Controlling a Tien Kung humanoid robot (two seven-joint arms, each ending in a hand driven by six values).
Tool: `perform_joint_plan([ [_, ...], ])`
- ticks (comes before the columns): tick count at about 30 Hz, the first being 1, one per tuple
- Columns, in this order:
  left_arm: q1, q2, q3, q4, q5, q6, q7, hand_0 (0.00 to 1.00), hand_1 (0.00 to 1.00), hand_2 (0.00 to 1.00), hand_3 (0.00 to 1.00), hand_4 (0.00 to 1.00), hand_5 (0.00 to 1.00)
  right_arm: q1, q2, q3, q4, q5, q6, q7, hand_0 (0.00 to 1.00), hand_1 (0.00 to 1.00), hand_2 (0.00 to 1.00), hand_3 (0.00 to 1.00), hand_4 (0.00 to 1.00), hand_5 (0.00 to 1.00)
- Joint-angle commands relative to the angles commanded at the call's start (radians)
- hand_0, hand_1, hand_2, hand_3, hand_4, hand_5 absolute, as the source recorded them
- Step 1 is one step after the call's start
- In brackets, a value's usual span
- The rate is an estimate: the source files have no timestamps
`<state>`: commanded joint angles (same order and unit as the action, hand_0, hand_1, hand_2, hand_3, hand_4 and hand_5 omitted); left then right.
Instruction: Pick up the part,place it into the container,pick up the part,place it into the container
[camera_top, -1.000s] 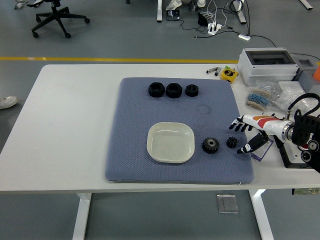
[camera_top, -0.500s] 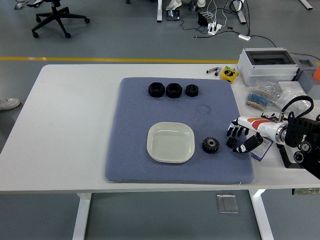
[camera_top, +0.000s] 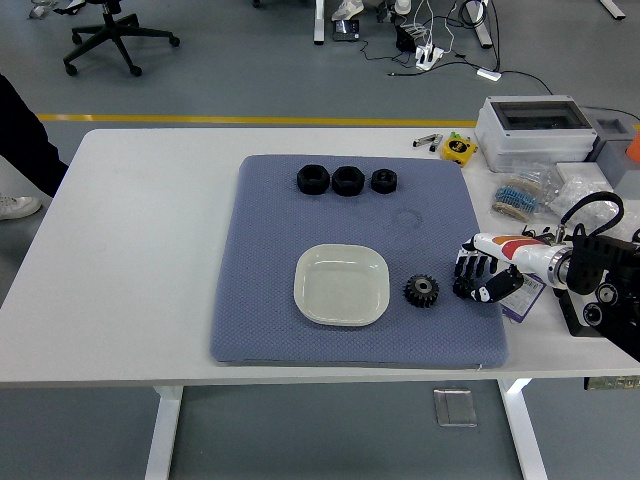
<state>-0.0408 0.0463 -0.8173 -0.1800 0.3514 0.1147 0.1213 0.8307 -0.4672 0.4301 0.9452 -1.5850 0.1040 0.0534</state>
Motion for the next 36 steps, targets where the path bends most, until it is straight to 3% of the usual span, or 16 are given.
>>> perform_joint_plan([
  [18,-0.001,-0.001,-0.007,0.0,0.002,0.001,0.002,0.978,0.957,0.931,0.682,0.654,0.691,0.003,-0.004,-0.004,-0.002,0.008,0.002,0.002,0.416,0.475,0.512,0.524,0.702,0.119],
  [19,-0.001,-0.001,-0.008,0.0,0.002,0.001,0.002,0.976,0.958,0.931,0.682,0.654,0.691,0.003,-0.004,-0.004,-0.002,0.012,0.002,0.003,0.219,0.327,0.412,0.454,0.638,0.113],
  [36,0.002,-0.001,-0.019,0.0,0.009,0.003,0.003,0.975,0.956,0.931,0.681,0.653,0.691,0.005,-0.026,0.023,0.028,0.026,-0.001,0.007,0.165,0.273,0.378,0.433,0.65,0.119],
])
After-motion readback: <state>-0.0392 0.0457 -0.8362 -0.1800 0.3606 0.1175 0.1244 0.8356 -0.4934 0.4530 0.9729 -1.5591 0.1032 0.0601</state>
